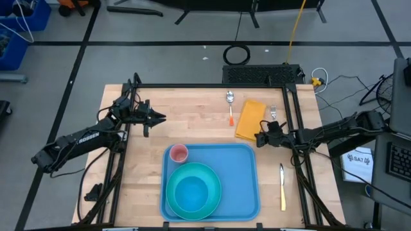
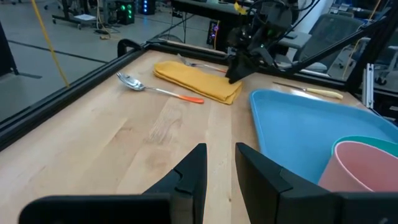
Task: Set up tray
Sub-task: Put the yellow napkin on the blue tray to the right of the light blue plate
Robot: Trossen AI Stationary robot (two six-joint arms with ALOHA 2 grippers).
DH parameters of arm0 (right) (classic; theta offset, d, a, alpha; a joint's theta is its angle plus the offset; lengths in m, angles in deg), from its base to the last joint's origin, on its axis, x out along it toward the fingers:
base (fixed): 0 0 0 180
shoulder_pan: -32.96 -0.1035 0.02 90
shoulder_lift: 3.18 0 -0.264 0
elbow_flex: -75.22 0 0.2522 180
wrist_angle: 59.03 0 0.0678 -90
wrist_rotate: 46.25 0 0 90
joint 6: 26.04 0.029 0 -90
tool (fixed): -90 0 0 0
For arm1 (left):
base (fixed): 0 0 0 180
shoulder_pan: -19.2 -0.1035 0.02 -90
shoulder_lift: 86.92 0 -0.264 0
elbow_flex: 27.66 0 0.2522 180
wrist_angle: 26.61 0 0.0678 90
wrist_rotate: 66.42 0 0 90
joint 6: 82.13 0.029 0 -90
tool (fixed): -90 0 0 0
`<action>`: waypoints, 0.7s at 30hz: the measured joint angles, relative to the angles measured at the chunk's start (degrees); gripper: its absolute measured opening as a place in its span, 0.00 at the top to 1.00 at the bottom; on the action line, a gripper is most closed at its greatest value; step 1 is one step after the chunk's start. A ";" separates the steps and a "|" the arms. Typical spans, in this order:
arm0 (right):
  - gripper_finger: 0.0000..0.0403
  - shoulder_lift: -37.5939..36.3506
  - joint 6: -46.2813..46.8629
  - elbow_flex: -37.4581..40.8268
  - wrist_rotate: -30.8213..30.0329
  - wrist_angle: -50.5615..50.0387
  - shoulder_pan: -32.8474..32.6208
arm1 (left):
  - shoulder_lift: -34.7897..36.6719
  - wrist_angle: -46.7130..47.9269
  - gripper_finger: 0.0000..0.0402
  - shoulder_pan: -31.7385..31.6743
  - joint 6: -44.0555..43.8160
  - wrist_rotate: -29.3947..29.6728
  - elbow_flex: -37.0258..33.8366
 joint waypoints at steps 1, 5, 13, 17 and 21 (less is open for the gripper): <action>0.77 0.00 -1.02 1.18 -0.08 1.86 0.05 | -0.01 -0.02 0.78 0.00 0.00 0.01 0.00; 0.97 -0.01 -4.59 3.06 -0.23 6.37 0.04 | -0.03 -0.02 0.78 0.00 -0.28 0.06 0.00; 1.00 -1.38 -11.30 2.84 2.31 16.12 0.04 | -0.03 -0.15 0.78 0.00 -0.46 1.83 0.00; 1.00 -1.72 -12.66 1.55 9.06 19.23 -0.10 | -0.03 -0.15 0.78 0.02 -0.67 1.90 0.00; 1.00 -1.72 -12.86 -0.19 16.11 19.84 -0.99 | -0.03 -0.15 0.78 0.02 -1.16 1.91 0.00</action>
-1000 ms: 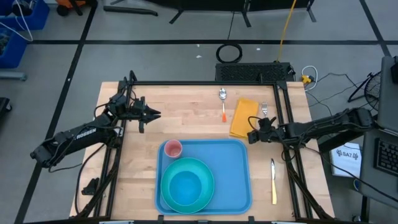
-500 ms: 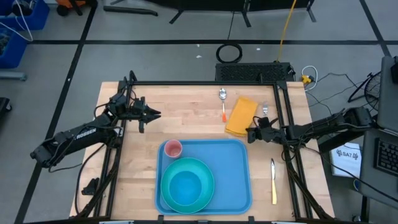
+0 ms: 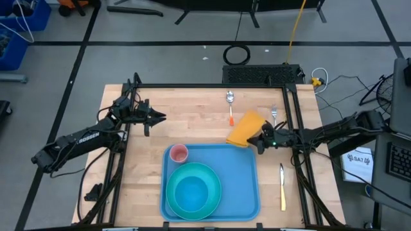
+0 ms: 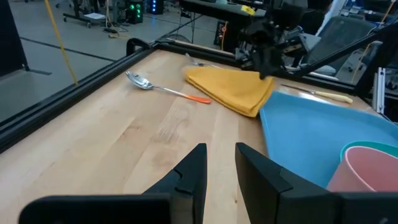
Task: Set up tray
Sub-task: Put the yellow napkin on the blue tray to the right of the light blue plate
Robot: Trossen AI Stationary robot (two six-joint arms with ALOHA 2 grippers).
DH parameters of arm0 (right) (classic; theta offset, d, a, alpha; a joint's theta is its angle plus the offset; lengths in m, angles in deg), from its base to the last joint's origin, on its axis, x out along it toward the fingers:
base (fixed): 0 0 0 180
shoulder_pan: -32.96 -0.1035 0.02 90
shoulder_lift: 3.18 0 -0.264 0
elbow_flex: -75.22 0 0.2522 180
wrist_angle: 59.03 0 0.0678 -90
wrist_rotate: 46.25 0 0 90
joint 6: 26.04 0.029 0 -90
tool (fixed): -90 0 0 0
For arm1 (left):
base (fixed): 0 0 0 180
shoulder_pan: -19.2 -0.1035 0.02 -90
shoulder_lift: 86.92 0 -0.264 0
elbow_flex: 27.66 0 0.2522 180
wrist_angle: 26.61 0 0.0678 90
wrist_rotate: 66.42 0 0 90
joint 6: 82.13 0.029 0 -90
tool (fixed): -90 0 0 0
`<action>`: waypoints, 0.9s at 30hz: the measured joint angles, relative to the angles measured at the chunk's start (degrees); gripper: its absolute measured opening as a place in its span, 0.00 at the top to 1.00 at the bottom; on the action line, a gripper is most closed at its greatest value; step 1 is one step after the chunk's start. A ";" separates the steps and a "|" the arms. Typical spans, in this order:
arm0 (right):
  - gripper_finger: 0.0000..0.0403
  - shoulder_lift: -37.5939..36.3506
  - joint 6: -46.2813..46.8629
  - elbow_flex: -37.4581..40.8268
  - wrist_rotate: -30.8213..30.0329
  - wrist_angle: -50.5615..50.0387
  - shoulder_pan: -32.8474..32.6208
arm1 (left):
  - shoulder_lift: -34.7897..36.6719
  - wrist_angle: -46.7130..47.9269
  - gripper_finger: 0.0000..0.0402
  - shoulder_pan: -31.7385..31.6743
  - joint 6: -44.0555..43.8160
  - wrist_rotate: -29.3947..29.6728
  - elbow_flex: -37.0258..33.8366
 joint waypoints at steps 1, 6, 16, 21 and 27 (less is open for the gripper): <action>1.00 0.02 0.22 -0.48 1.45 -0.31 -0.38 | 0.00 0.02 0.78 0.00 -0.09 0.00 0.00; 1.00 -0.01 1.03 -3.65 5.73 0.20 -3.14 | 0.00 -0.01 0.78 0.00 -0.15 0.00 0.00; 1.00 1.93 6.19 -7.49 8.68 -0.39 -11.11 | 0.00 0.00 0.78 0.00 -0.35 0.70 0.00; 1.00 6.37 12.99 -7.50 8.70 -1.38 -15.89 | 0.00 0.00 0.78 -0.02 -0.61 0.72 0.00; 1.00 12.37 18.15 -8.41 8.49 1.42 -21.21 | 0.00 -0.02 0.78 0.00 -1.51 0.91 0.00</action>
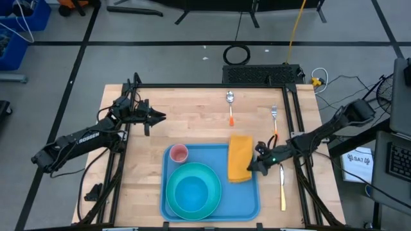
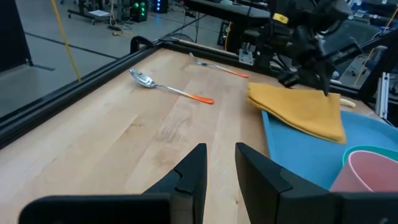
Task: Set up tray
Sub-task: Put the yellow napkin on the blue tray to the right of the light blue plate
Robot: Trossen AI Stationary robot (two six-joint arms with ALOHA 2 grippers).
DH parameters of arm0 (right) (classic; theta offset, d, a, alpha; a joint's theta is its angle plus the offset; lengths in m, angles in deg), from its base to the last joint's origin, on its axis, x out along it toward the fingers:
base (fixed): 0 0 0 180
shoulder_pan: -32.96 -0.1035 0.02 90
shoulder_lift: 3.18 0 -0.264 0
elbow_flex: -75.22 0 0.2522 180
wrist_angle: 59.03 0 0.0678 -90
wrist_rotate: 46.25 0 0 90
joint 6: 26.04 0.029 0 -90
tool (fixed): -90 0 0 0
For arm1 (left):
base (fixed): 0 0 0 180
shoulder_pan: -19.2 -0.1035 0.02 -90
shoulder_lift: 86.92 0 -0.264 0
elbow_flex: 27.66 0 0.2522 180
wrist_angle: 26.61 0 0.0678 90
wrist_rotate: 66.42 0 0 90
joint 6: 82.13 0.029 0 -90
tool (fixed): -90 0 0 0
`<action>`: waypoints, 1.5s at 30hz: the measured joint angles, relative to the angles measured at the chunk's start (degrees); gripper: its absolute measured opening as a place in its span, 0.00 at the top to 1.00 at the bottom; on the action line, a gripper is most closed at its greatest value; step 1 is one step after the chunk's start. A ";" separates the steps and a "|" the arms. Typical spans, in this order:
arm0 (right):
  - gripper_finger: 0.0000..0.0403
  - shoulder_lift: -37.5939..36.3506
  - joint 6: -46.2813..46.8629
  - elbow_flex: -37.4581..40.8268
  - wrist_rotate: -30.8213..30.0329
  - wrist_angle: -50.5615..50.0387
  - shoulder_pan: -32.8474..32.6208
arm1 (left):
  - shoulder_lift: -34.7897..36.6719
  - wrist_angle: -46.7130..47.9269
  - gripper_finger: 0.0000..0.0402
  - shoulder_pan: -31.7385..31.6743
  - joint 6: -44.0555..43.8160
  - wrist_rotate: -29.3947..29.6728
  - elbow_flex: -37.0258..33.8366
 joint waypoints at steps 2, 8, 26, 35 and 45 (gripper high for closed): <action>1.00 2.01 0.48 -1.77 -0.11 0.00 -1.90 | 0.00 0.01 0.78 -0.02 -0.18 0.04 0.00; 1.00 7.70 0.43 -9.36 0.06 -6.55 -6.23 | 0.00 0.02 0.78 0.00 -0.37 0.07 0.00; 1.00 18.93 10.32 -14.11 3.61 -7.16 -12.85 | 0.00 0.02 0.78 0.00 -1.70 0.03 0.00; 1.00 20.06 12.17 -14.11 11.91 -8.15 -12.62 | 0.00 0.04 0.78 -0.02 -1.05 0.03 0.00; 1.00 20.06 8.76 -14.11 10.31 -8.11 -9.27 | 0.00 0.00 0.78 0.00 -0.93 0.05 0.00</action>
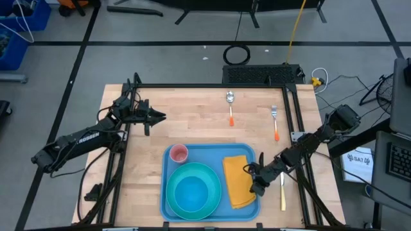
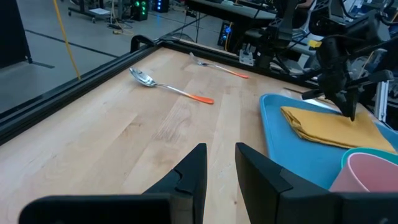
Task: Set up tray
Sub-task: Put the yellow napkin on the blue tray to the right of the light blue plate
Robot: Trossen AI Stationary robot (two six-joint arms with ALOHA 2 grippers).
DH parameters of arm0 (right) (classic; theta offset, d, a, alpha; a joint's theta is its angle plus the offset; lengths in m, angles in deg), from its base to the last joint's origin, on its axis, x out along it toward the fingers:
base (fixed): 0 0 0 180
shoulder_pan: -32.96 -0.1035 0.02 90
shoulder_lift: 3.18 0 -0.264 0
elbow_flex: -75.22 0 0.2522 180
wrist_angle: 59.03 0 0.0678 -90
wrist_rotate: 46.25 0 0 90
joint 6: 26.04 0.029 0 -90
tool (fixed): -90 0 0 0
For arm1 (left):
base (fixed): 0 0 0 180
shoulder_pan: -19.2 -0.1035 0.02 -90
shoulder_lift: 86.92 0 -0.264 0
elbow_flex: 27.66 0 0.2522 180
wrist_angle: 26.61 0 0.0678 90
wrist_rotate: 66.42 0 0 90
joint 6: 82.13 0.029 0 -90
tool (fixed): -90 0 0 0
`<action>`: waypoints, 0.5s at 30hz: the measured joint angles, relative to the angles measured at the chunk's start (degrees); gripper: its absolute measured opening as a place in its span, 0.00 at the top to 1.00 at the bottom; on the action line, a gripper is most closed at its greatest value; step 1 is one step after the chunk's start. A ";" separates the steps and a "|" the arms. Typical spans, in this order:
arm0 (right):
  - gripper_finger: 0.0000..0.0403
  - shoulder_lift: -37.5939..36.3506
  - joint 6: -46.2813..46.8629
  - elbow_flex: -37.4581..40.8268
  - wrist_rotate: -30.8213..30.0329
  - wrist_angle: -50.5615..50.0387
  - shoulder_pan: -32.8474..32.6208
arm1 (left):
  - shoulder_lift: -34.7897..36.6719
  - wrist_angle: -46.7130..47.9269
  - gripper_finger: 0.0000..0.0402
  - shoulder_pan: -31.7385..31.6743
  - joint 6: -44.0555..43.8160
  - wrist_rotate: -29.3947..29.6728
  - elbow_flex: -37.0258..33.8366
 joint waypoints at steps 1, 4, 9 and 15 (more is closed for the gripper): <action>1.00 0.00 0.00 0.00 -0.14 0.00 0.13 | 0.01 0.01 0.78 0.00 -0.09 -0.01 0.00; 1.00 -0.01 0.44 0.00 -2.68 -0.01 0.51 | 0.02 0.00 0.78 -0.01 -0.10 0.00 0.00; 1.00 -0.02 1.36 0.00 -10.07 0.00 -0.05 | 0.00 0.00 0.78 0.00 -0.12 0.00 0.00; 1.00 -0.02 6.46 0.00 -17.12 -0.07 -3.33 | 0.01 0.01 0.78 0.00 -0.12 0.00 0.00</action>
